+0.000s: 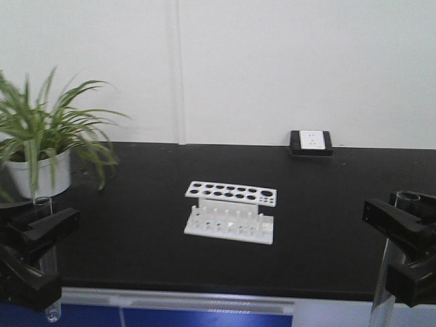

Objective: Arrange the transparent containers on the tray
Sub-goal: 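Drive the base to the yellow tray while holding both tubes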

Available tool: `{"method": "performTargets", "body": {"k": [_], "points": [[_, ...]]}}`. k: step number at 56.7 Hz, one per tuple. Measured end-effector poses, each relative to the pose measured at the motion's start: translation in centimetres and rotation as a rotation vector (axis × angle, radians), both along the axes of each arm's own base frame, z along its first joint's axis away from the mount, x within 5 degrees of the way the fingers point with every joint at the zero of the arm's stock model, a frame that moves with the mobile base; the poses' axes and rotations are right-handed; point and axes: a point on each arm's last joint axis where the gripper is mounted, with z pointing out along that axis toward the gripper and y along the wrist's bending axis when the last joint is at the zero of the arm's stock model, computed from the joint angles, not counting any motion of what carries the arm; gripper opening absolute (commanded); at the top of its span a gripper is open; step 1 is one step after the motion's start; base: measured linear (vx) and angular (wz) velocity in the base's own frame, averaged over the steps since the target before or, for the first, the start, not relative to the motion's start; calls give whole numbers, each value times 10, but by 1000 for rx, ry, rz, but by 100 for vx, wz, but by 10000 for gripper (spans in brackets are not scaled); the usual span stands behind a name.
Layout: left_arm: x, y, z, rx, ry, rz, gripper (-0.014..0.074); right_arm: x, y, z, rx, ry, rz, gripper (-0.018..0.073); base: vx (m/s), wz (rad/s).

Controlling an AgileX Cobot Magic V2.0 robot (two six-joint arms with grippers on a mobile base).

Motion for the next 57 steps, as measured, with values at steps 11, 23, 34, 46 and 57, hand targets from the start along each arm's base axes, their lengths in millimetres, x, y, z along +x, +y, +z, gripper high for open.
{"method": "performTargets", "body": {"k": [11,23,34,46,57], "points": [[0,0,0,0,0,0,-3,0,0,0,0,0,0,-13,-32,38],[0,0,0,0,0,0,-3,0,0,0,0,0,0,-13,-32,46],[0,0,0,0,0,0,-3,0,0,0,0,0,0,-13,-32,47],[0,0,0,1,1,0,-3,0,0,0,0,0,0,-13,-30,46],[0,0,0,1,1,0,-3,0,0,0,0,0,0,-13,-29,46]]}}
